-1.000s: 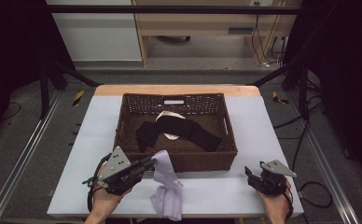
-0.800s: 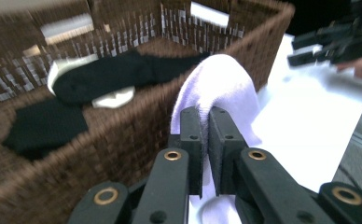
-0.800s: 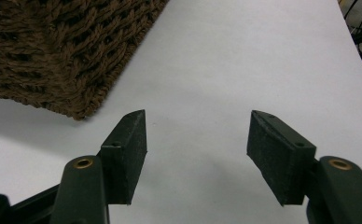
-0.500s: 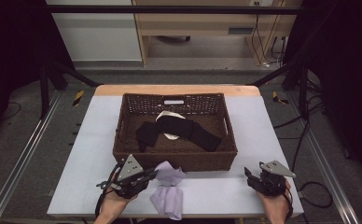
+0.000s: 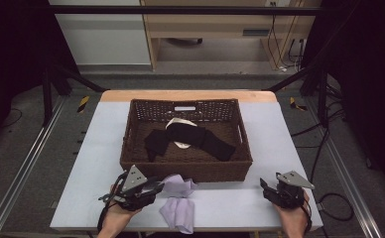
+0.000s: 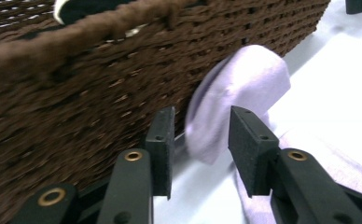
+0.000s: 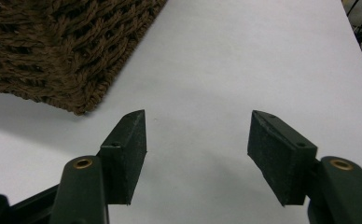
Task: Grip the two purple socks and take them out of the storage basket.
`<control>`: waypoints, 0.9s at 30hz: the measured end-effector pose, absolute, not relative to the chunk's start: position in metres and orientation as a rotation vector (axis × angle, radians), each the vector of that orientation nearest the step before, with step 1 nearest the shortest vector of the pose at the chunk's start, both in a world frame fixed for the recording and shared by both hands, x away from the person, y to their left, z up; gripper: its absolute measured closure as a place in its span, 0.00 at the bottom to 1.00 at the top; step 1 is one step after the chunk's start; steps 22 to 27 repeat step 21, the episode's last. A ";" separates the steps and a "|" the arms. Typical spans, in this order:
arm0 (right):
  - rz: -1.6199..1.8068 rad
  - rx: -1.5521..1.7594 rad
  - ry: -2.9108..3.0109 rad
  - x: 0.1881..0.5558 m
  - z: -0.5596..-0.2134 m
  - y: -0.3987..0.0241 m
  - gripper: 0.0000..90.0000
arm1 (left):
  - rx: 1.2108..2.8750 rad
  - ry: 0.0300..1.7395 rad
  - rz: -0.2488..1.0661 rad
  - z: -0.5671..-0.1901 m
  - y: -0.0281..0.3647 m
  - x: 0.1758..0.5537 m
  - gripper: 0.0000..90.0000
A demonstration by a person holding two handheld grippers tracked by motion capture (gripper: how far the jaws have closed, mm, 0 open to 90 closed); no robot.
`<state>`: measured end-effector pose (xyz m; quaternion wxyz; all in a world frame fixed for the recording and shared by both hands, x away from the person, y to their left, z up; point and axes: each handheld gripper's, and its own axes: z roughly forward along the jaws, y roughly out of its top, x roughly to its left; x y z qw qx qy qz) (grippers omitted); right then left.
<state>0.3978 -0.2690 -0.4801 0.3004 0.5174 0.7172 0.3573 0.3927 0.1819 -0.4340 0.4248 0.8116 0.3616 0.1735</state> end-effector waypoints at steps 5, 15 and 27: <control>0.948 1.373 1.904 0.398 -0.480 -0.269 0.42 | 2.018 0.940 0.442 -0.436 0.195 0.388 0.62; 0.951 1.383 1.894 0.397 -0.480 -0.270 0.41 | 2.029 1.025 0.479 -0.448 0.225 0.385 0.59; 0.954 1.390 1.891 0.397 -0.480 -0.272 0.39 | 2.044 1.064 0.525 -0.454 0.235 0.382 0.54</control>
